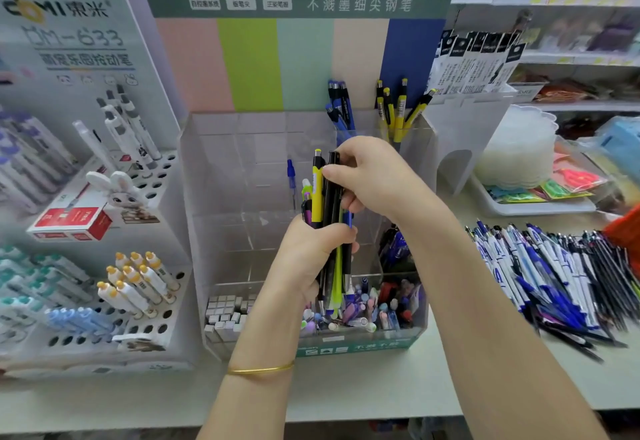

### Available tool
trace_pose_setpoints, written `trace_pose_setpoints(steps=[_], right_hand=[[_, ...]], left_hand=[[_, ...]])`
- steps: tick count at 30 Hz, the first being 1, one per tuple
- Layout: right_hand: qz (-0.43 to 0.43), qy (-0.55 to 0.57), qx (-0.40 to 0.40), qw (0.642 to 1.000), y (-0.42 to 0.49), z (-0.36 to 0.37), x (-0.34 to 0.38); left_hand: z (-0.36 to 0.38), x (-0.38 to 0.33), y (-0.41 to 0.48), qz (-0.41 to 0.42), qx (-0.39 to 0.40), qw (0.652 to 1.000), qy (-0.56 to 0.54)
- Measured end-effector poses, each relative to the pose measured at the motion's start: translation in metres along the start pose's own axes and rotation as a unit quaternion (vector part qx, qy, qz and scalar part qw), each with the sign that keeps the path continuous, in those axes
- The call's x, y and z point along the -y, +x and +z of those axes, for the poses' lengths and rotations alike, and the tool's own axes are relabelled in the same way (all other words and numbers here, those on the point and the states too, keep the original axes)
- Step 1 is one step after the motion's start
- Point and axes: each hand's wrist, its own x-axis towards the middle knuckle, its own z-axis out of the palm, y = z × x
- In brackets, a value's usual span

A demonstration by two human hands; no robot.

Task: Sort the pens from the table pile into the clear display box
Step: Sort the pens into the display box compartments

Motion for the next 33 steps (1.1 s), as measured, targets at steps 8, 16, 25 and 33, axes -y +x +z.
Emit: trace_pose_setpoints(steps=[8, 16, 25, 33], right_hand=[[-0.016, 0.076, -0.005, 0.997, 0.008, -0.001, -0.007], [-0.014, 0.170, -0.006, 0.985, 0.012, -0.009, -0.009], [-0.038, 0.221, -0.202, 0.953, 0.021, -0.041, -0.015], [-0.126, 0.053, -0.427, 0.894, 0.006, -0.032, -0.027]], left_hand=[[-0.003, -0.006, 0.002, 0.001, 0.011, 1.000, -0.018], [-0.002, 0.000, -0.004, 0.006, 0.007, 0.999, -0.051], [-0.014, 0.006, -0.009, -0.019, 0.016, 0.999, -0.020], [-0.036, 0.011, -0.012, -0.013, 0.068, 0.997, 0.015]])
